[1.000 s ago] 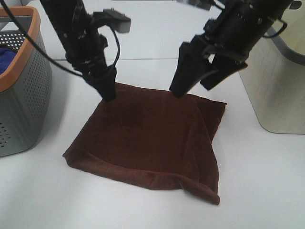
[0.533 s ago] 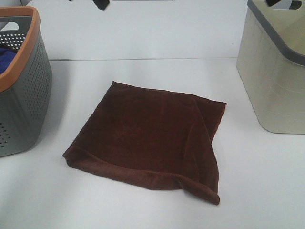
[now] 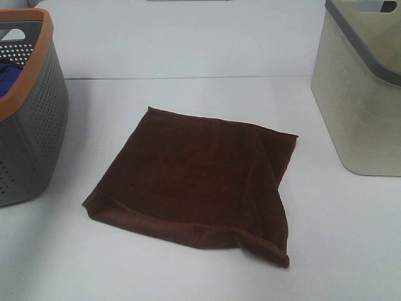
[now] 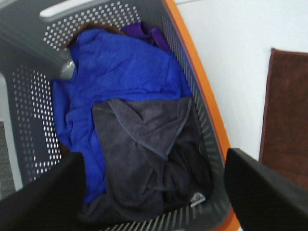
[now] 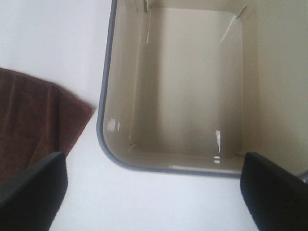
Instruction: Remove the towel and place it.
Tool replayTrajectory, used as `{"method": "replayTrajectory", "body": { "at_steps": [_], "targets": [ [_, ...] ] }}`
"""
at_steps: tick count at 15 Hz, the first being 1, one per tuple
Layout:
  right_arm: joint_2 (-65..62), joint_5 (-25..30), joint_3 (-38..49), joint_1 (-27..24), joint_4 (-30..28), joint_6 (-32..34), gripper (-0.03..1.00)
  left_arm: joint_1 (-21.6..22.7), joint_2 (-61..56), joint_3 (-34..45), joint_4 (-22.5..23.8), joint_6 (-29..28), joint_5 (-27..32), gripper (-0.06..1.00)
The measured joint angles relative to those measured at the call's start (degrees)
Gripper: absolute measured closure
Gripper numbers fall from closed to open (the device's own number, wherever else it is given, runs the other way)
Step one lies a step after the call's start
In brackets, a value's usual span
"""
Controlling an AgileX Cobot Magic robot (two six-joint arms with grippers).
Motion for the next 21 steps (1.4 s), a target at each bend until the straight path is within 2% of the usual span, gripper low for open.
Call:
{"method": "replayTrajectory", "body": {
  "at_steps": [5, 10, 14, 15, 16, 18, 21],
  "targets": [
    [-26.5, 0.1, 22.3, 0.0, -1.9, 0.2, 0.02, 0.1, -26.6, 29.2, 0.2, -1.9, -8.2, 0.19],
    [-53.5, -0.2, 42.9, 0.0, -6.1, 0.2, 0.02, 0.1, -50.4, 49.6, 2.7, -1.9, -20.2, 0.19],
    [-66.2, -0.2, 50.1, 0.0, -6.6, -1.8, 0.02, 0.1, -64.1, 60.7, 3.0, -1.7, -21.5, 0.19],
    [-70.9, -0.2, 52.3, 0.0, -5.7, -3.1, 0.02, 0.1, -70.6, 64.5, 3.0, -1.5, -21.4, 0.19],
    [-70.9, -0.2, 52.3, 0.0, -5.7, -3.1, 0.02, 0.1, -70.6, 64.5, 3.0, -1.5, -21.4, 0.19],
    [-79.9, -0.2, 55.2, 0.0, -2.8, -4.2, 0.02, 0.1, -81.6, 69.5, 2.7, -2.0, -21.3, 0.19],
    [-81.6, -0.2, 57.2, 0.0, -1.0, -4.6, 0.02, 0.1, -88.8, 71.0, 1.5, -2.2, -21.4, 0.19]
  ]
}}
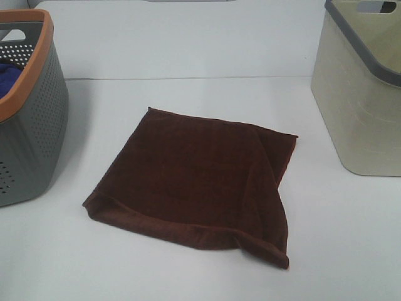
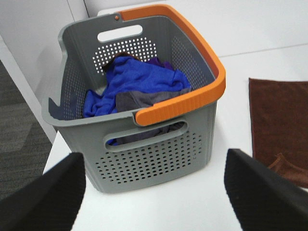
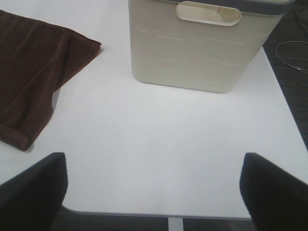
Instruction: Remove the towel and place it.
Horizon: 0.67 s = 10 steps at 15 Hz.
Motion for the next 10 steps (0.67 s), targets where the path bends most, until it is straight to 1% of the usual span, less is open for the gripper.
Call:
{"method": "replayTrajectory", "body": {
  "at_steps": [3, 4, 5, 7, 8, 9, 10],
  "targets": [
    [0.0, -0.3, 4.4, 0.0, 2.8, 0.0, 0.02, 0.0, -2.4, -0.1, -2.8, 0.2, 0.4, 0.19],
    [0.0, -1.1, 4.7, 0.0, 3.6, 0.0, 0.02, 0.0, -2.4, -0.7, -3.8, 0.7, 2.0, 0.19],
    [0.0, -1.3, 4.7, 0.0, 4.1, -0.1, 0.02, 0.0, -2.5, -1.8, -4.8, 1.3, 5.3, 0.19],
    [0.0, -1.1, 4.7, 0.0, 4.6, -0.1, 0.02, 0.0, -2.5, -2.2, -6.2, 4.5, 13.5, 0.19],
    [0.0, -1.1, 4.8, 0.0, 4.8, -0.7, 0.02, 0.0, -2.5, -2.0, -7.9, 6.2, 14.0, 0.19],
    [0.0, -1.3, 5.2, 0.0, 5.0, -1.6, 0.02, 0.1, -2.5, -1.0, -10.7, 7.8, 13.2, 0.19],
    [0.0, -1.3, 5.2, 0.0, 5.0, -1.7, 0.02, 0.2, -2.5, -0.9, -12.1, 8.9, 13.1, 0.19]
  ]
}}
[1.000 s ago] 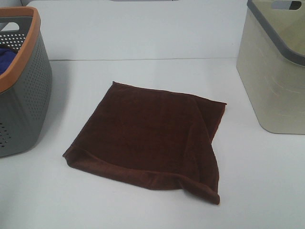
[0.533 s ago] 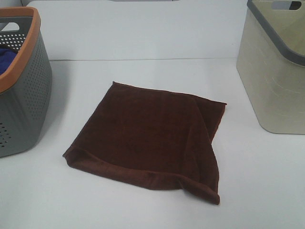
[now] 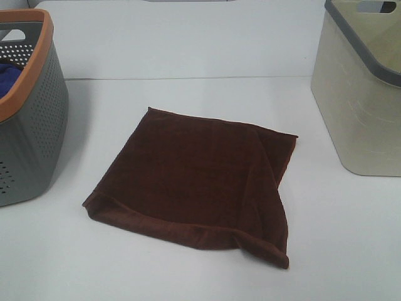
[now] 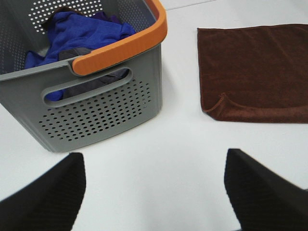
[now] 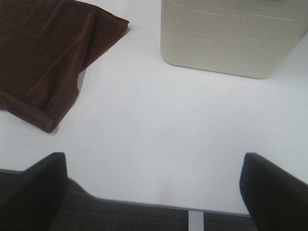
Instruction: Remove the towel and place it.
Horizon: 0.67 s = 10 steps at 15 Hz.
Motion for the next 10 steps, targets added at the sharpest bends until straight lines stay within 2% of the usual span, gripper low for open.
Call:
{"method": "replayTrajectory", "body": {
  "at_steps": [6, 10],
  "targets": [
    [0.0, 0.0, 0.1, 0.0, 0.1, -0.1, 0.02, 0.7, 0.0, 0.0, -0.6, 0.5, -0.6, 0.19],
    [0.0, 0.0, 0.1, 0.0, -1.2, 0.3, 0.02, 9.2, 0.0, 0.0, -0.9, 0.3, -0.6, 0.19]
  ]
}}
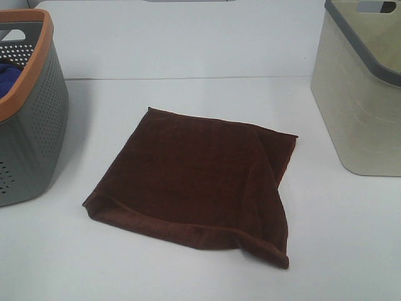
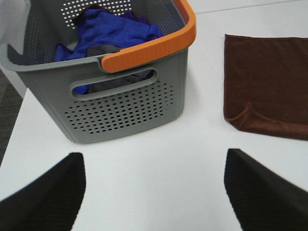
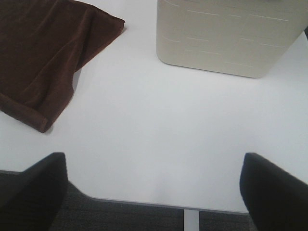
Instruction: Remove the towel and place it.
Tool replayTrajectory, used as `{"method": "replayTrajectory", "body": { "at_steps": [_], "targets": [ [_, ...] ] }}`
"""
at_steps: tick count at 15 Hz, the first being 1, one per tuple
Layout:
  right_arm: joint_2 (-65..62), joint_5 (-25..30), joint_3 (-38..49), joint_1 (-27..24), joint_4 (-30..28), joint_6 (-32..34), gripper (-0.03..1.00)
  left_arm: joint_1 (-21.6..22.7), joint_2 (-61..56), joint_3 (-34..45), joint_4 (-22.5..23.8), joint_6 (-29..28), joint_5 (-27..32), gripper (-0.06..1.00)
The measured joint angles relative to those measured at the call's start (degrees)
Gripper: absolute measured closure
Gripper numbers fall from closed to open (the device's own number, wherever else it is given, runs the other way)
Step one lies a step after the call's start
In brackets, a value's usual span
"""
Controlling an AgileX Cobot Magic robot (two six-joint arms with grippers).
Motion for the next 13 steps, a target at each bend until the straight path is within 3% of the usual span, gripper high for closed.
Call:
{"method": "replayTrajectory", "body": {
  "at_steps": [13],
  "targets": [
    [0.0, -0.5, 0.0, 0.0, -3.8, 4.8, 0.02, 0.8, 0.0, 0.0, -0.1, -0.1, 0.0, 0.19]
  ]
}}
